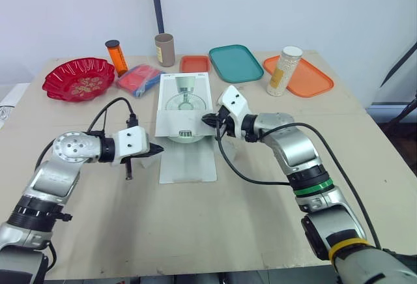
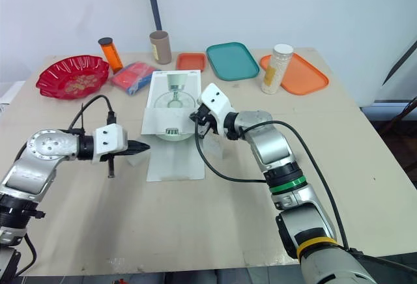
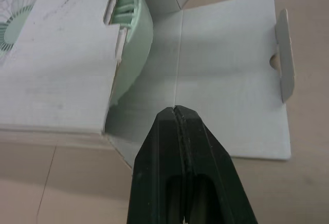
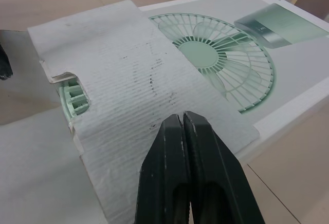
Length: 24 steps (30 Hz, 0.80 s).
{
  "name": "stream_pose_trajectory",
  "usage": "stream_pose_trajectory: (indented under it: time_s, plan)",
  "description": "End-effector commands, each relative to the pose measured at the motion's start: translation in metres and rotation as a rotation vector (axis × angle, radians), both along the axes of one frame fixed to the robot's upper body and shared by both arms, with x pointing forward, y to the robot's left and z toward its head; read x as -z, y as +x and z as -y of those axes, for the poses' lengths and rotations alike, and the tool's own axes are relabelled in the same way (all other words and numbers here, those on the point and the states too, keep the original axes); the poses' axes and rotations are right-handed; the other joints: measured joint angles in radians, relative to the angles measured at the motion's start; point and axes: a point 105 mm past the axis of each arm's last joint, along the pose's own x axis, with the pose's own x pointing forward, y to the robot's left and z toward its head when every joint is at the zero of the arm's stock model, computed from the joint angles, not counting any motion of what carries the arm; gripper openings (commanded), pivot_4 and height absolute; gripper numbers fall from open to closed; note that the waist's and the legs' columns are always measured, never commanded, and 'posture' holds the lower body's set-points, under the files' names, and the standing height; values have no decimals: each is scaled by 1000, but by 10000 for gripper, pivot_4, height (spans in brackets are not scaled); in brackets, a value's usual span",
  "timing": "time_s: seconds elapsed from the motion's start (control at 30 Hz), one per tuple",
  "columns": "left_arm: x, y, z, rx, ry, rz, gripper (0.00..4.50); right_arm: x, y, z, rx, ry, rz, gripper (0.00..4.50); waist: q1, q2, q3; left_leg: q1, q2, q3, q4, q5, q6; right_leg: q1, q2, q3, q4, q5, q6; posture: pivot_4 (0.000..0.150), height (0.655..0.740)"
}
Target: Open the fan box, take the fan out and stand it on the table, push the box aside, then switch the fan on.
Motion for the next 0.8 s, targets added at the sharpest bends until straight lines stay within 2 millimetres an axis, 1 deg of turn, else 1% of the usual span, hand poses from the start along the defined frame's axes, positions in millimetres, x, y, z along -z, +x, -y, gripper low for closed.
stream_pose_trajectory:
  time_s: [0.03,0.27,0.4,0.53,0.63,0.73,0.8]
  plan:
    - [-16,0,-13,-41,-14,54,0,-4,-2,0,-9,8,20,734,0,0,0,0,0,0,0,0,0,0,0,0,0,0,0,1500,7400]
    - [-11,10,-31,-150,-42,72,0,-4,-3,-1,-17,1,20,734,0,0,0,0,0,0,0,0,0,0,0,0,0,0,0,1500,7400]
    - [-7,22,-40,-241,-73,109,0,-4,-3,2,-15,-8,22,734,0,0,0,0,0,0,0,0,0,0,0,0,0,0,0,1500,7400]
    - [-8,29,-36,-294,-202,99,0,-4,-3,3,-14,-13,24,734,1,0,0,0,0,0,0,0,0,0,0,0,0,0,0,1500,7400]
    - [-5,37,-34,-343,-261,101,0,-4,-3,3,-14,-18,25,734,1,0,0,0,0,0,0,0,0,0,0,0,0,0,0,1500,7400]
    - [-5,38,-25,-351,-391,55,0,-5,-3,3,-16,-18,25,734,1,0,0,0,0,1,0,0,0,-1,0,0,1,0,-1,1500,7400]
    - [-6,39,-21,-359,-441,40,0,-5,-3,3,-17,-19,26,734,1,0,0,0,0,1,0,0,0,-1,-1,0,1,0,-1,1500,7400]
